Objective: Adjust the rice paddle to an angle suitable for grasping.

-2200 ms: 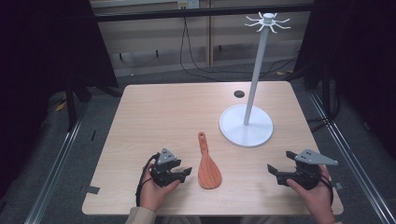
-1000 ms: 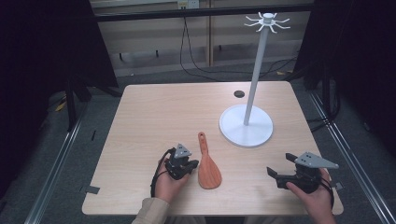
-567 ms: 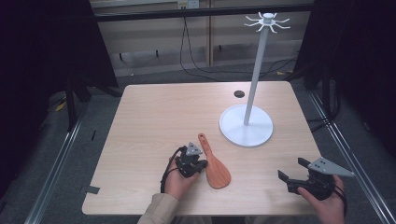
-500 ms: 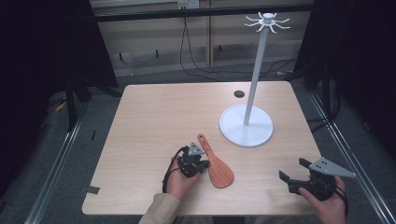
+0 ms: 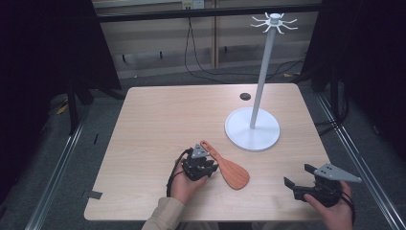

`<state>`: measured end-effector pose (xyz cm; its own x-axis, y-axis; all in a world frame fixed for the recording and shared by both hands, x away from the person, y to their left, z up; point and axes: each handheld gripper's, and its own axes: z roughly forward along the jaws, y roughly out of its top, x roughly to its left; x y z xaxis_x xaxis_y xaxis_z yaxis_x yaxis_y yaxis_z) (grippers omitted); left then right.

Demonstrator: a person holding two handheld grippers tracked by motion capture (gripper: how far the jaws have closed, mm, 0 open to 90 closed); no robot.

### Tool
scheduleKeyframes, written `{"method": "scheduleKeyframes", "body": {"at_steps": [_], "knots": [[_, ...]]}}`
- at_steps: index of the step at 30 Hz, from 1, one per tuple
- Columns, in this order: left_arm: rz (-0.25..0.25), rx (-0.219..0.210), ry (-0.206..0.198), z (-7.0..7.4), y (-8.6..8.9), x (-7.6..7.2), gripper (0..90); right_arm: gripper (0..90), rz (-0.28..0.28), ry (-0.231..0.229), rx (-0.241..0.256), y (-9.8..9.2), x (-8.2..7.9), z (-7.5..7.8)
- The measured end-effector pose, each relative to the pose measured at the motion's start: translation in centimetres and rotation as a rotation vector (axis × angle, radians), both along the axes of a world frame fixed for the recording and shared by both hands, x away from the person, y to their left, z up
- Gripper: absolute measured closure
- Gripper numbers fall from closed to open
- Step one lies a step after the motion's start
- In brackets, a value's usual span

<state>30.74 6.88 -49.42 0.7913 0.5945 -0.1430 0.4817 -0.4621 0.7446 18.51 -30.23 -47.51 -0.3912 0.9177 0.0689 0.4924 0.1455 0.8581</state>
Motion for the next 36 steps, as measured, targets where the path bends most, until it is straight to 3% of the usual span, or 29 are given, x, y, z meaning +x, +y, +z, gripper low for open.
{"method": "scheduleKeyframes", "body": {"at_steps": [1, 2, 5, 8, 10, 13, 20, 24, 29, 36], "knots": [[0.017, -0.012, -0.004, 0.0, 0.4, 0.0, 67.6, 9.6, 0.000, 0.000, 0.000, 0.0, 0.0, 0.0], [0.024, -0.008, -0.003, 0.0, 1.2, -0.2, 57.9, 10.0, 0.024, 0.002, 0.000, 0.5, 0.5, 0.1], [0.041, -0.009, -0.018, 0.0, 2.0, -0.6, 41.1, 10.4, 0.047, 0.004, 0.000, 1.3, 1.1, 0.1], [0.086, -0.019, -0.023, 0.2, 3.8, -1.2, 30.2, 10.9, 0.098, 0.017, 0.000, 3.2, 2.5, 0.1], [0.091, -0.022, -0.022, 0.2, 4.2, -1.4, 23.6, 10.9, 0.125, 0.022, -0.002, 4.3, 3.3, 0.1], [0.117, -0.022, -0.023, 0.1, 5.5, -1.8, 18.3, 11.0, 0.166, 0.028, -0.010, 5.8, 4.4, 0.1], [0.154, -0.049, -0.033, 0.2, 7.9, -2.6, 10.3, 11.4, 0.248, 0.038, -0.019, 9.2, 6.3, 0.1], [0.162, -0.054, -0.030, 0.2, 8.4, -2.8, 7.7, 12.2, 0.273, 0.065, -0.022, 10.4, 7.0, -0.1], [0.162, -0.046, -0.021, 0.2, 8.9, -2.9, 6.3, 16.6, 0.326, 0.093, -0.060, 12.6, 8.2, -0.1], [0.163, -0.063, -0.020, 0.5, 9.3, -2.9, 6.2, 20.5, 0.347, 0.118, -0.069, 14.2, 9.4, 0.0]]}}
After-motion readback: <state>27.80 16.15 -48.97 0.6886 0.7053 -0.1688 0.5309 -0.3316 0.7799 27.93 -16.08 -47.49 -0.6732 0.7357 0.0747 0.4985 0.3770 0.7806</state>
